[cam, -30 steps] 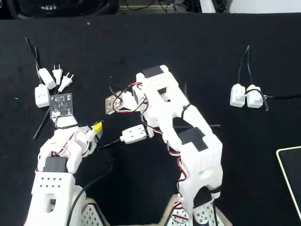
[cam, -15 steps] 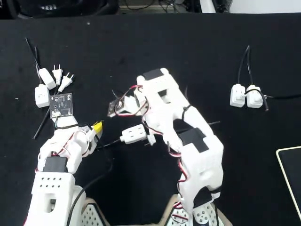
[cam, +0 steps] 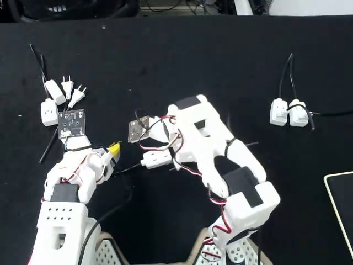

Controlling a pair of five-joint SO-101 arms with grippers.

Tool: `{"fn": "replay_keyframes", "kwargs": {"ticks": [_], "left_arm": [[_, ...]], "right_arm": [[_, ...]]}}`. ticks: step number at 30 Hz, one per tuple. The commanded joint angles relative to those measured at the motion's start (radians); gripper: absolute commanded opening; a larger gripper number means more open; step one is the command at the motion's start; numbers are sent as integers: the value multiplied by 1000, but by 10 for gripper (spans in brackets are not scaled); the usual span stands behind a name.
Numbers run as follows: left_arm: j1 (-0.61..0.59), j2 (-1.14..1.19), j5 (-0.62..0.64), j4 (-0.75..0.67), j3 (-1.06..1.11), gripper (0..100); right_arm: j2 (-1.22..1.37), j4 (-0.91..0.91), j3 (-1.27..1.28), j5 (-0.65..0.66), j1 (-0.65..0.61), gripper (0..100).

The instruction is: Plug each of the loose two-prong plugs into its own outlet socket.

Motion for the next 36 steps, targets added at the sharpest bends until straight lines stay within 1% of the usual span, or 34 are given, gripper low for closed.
{"fn": "replay_keyframes", "kwargs": {"ticks": [1, 3, 4, 7, 8, 9, 12, 16, 19, 22, 26, 28, 30, 34, 36], "left_arm": [[-8, -11, -5, 2, -33, 266], [-7, -11, -5, 2, -33, 266], [-5, -11, -5, 2, -33, 266], [-5, -11, -5, 0, -35, 266], [-7, -11, -5, 0, -35, 266], [-7, -11, -5, 0, -35, 266], [-8, -11, -5, 2, -35, 266], [-8, -11, -5, 2, -35, 266], [-4, -11, -5, -3, -35, 266], [-1, -11, -5, -5, -35, 266], [-1, -11, -5, -5, -35, 266], [-1, -11, -5, -5, -30, 266], [-2, -11, -5, -5, -27, 266], [-7, -11, -5, -5, -25, 266], [-1, -11, -5, -5, -27, 266]], "right_arm": [[62, -29, 1, 49, -11, 155], [81, -34, -13, 31, -11, 151], [81, -35, -21, 12, -11, 132], [77, -71, -48, -81, -8, 2], [68, -84, -51, -133, -3, 23], [54, -94, -51, -176, -3, 11], [-31, -72, -31, -253, 0, 10], [-254, -48, 76, -328, 38, 10], [-433, -60, 197, -422, 55, 10], [-581, -146, 314, -555, 52, 10], [-716, -345, 452, -798, 52, 10], [-742, -440, 513, -870, 51, 10], [-734, -470, 547, -848, 89, 10], [-651, -397, 538, -758, 282, 10], [-581, -390, 515, -741, 351, 10]]}}
